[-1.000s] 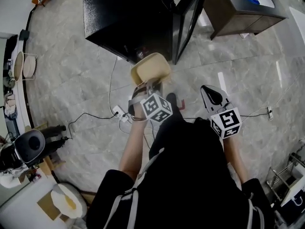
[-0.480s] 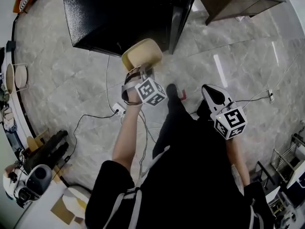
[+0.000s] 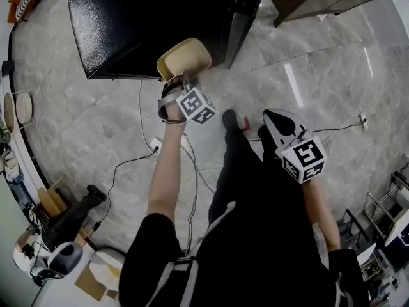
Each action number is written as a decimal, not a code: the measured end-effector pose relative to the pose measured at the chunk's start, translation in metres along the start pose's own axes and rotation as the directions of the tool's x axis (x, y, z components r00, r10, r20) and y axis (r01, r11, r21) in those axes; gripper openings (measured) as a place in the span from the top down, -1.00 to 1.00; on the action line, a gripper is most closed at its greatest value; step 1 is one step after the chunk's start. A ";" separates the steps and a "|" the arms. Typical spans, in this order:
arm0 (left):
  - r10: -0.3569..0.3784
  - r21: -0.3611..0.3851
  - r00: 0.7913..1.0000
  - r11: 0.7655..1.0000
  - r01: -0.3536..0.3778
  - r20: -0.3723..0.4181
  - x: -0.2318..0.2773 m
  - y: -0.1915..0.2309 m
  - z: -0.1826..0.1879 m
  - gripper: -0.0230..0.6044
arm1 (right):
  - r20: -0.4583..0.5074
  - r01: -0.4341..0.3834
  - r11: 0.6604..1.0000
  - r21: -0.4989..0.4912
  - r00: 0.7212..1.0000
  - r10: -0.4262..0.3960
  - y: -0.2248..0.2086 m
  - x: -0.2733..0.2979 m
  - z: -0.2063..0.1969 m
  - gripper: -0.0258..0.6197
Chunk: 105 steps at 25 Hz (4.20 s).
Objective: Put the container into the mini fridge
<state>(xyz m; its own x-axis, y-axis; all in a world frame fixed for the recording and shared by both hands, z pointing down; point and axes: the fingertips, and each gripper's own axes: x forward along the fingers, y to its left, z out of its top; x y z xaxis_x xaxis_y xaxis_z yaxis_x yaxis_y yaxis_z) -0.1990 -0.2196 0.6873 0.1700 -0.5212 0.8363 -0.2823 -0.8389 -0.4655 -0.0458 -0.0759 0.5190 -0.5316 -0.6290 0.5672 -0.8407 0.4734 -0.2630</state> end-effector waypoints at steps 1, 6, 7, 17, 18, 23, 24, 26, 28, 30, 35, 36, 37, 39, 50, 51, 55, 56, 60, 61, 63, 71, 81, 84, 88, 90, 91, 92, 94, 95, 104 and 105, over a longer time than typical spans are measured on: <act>0.004 0.010 1.000 1.000 -0.004 -0.002 0.007 0.004 0.000 0.80 | -0.002 -0.004 1.000 -0.003 1.000 0.004 0.001 0.003 0.002 0.86; 0.067 0.013 0.998 0.998 -0.067 0.012 0.051 0.030 -0.003 0.80 | 0.004 -0.024 1.000 0.005 1.000 0.024 0.005 0.018 0.009 0.86; 0.080 0.024 0.997 0.997 -0.080 0.012 0.060 0.032 -0.004 0.80 | 0.000 -0.027 1.000 0.008 1.000 0.027 0.006 0.021 0.009 0.86; 0.108 0.081 0.994 0.991 -0.106 -0.021 0.105 0.062 -0.008 0.80 | -0.038 -0.038 0.999 0.008 0.999 0.038 0.005 0.031 0.002 0.86; 0.115 0.089 0.993 0.990 -0.112 -0.025 0.107 0.066 -0.010 0.80 | -0.038 -0.035 0.999 0.013 0.999 0.035 0.004 0.030 0.000 0.86; 0.137 0.112 0.990 0.985 -0.132 -0.037 0.120 0.086 -0.013 0.80 | -0.042 -0.017 0.999 0.040 0.999 0.018 -0.004 0.029 -0.008 0.86; 0.138 0.115 0.990 0.984 -0.132 -0.043 0.124 0.088 -0.014 0.80 | -0.045 -0.014 0.999 0.042 0.999 0.016 -0.005 0.029 -0.010 0.86; 0.153 0.136 0.987 0.980 -0.144 -0.056 0.132 0.093 -0.016 0.80 | -0.049 -0.012 0.999 0.047 0.999 0.014 -0.007 0.029 -0.012 0.86; 0.179 0.162 0.982 0.973 -0.167 -0.063 0.138 0.098 -0.017 0.80 | -0.052 -0.015 0.998 0.055 0.998 0.018 -0.007 0.030 -0.014 0.86; 0.190 0.163 0.979 0.971 -0.177 -0.071 0.144 0.102 -0.019 0.80 | -0.056 -0.018 0.998 0.058 0.998 0.021 -0.006 0.031 -0.015 0.86; 0.189 0.143 0.976 0.974 -0.173 -0.106 0.154 0.104 -0.027 0.79 | -0.061 -0.008 0.998 0.067 0.998 0.012 -0.008 0.028 -0.017 0.86; 0.192 0.145 0.975 0.974 -0.175 -0.109 0.155 0.104 -0.028 0.79 | -0.063 -0.007 0.998 0.070 0.998 0.011 -0.009 0.028 -0.019 0.86; 0.195 0.145 0.975 0.973 -0.178 -0.111 0.156 0.105 -0.029 0.79 | -0.066 -0.007 0.997 0.072 0.998 0.011 -0.009 0.028 -0.020 0.86; 0.198 0.139 0.973 0.973 -0.182 -0.117 0.159 0.105 -0.030 0.79 | -0.074 -0.005 0.997 0.075 0.997 0.011 -0.010 0.028 -0.023 0.86; 0.210 0.177 0.968 0.967 -0.184 -0.140 0.165 0.109 -0.032 0.61 | -0.079 -0.003 0.997 0.078 0.997 0.009 -0.006 0.031 -0.025 0.86; 0.210 0.182 0.968 0.966 -0.184 -0.139 0.165 0.109 -0.032 0.61 | -0.081 -0.002 0.997 0.079 0.997 0.008 -0.006 0.031 -0.026 0.86; 0.214 0.183 0.966 0.965 -0.186 -0.146 0.163 0.111 -0.035 0.58 | -0.087 0.002 0.997 0.082 0.996 0.005 -0.005 0.029 -0.029 0.86; 0.214 0.181 0.965 0.966 -0.186 -0.149 0.163 0.112 -0.036 0.56 | -0.086 0.002 0.997 0.081 0.996 0.005 -0.004 0.028 -0.029 0.86; 0.214 0.174 0.965 0.967 -0.186 -0.155 0.161 0.112 -0.038 0.52 | -0.082 0.001 0.997 0.076 0.997 0.005 -0.002 0.028 -0.028 0.86; 0.216 0.171 0.964 0.967 -0.189 -0.153 0.160 0.113 -0.037 0.52 | -0.082 0.001 0.997 0.076 0.997 0.005 -0.002 0.028 -0.028 0.86; 0.218 0.162 0.965 0.968 -0.194 -0.147 0.157 0.113 -0.036 0.52 | -0.081 0.002 0.997 0.076 0.997 0.005 -0.001 0.027 -0.029 0.86; 0.239 0.126 0.962 0.967 -0.222 -0.135 0.138 0.118 -0.033 0.51 | -0.065 -0.007 0.998 0.063 0.998 0.011 0.004 0.025 -0.024 0.86; 0.273 0.061 0.959 0.961 -0.269 -0.077 0.086 0.117 -0.014 0.51 | 0.012 0.000 0.997 0.074 1.000 0.000 0.005 0.017 -0.009 0.86; 0.275 0.066 0.959 0.960 -0.271 -0.062 0.072 0.110 -0.008 0.52 | 0.038 0.011 0.997 0.077 0.999 -0.014 0.005 0.010 -0.005 0.86; 0.270 0.068 0.962 0.961 -0.268 -0.034 0.056 0.101 0.002 0.57 | 0.065 0.023 0.997 0.076 0.998 -0.028 0.004 0.000 -0.001 0.86; 0.276 0.068 0.961 0.959 -0.274 -0.023 0.044 0.100 0.007 0.61 | 0.078 0.027 0.997 0.078 0.996 -0.033 0.004 -0.005 0.000 0.86; 0.278 0.065 0.961 0.959 -0.276 -0.017 0.039 0.100 0.009 0.64 | 0.085 0.029 0.997 0.076 0.996 -0.035 0.003 -0.007 0.002 0.86; 0.280 0.060 0.960 0.958 -0.279 -0.012 0.033 0.098 0.012 0.66 | 0.092 0.030 0.997 0.072 0.995 -0.037 0.003 -0.009 0.003 0.86; 0.294 0.046 0.956 0.955 -0.294 -0.002 0.022 0.096 0.017 0.70 | 0.107 0.027 0.998 0.058 0.994 -0.033 0.001 -0.014 0.006 0.86; 0.305 0.038 0.952 0.952 -0.305 0.001 0.017 0.096 0.019 0.71 | 0.115 0.023 0.998 0.050 0.993 -0.029 0.000 -0.015 0.008 0.86; 0.381 -0.029 0.924 0.924 -0.382 -0.018 -0.045 0.094 0.031 0.79 | 0.153 -0.035 0.999 -0.033 0.987 0.039 -0.006 -0.035 0.026 0.86; 0.385 -0.035 0.923 0.922 -0.386 -0.020 -0.051 0.091 0.033 0.79 | 0.153 -0.044 0.998 -0.045 0.987 0.050 -0.007 -0.039 0.027 0.86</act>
<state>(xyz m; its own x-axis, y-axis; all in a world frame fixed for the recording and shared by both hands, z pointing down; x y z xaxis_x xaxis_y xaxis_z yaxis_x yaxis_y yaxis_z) -0.2019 -0.2745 0.5924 0.0293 -0.8008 0.5982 -0.3587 -0.5670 -0.7415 -0.0225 -0.0714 0.4776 -0.5825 -0.6916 0.4271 -0.8113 0.5275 -0.2521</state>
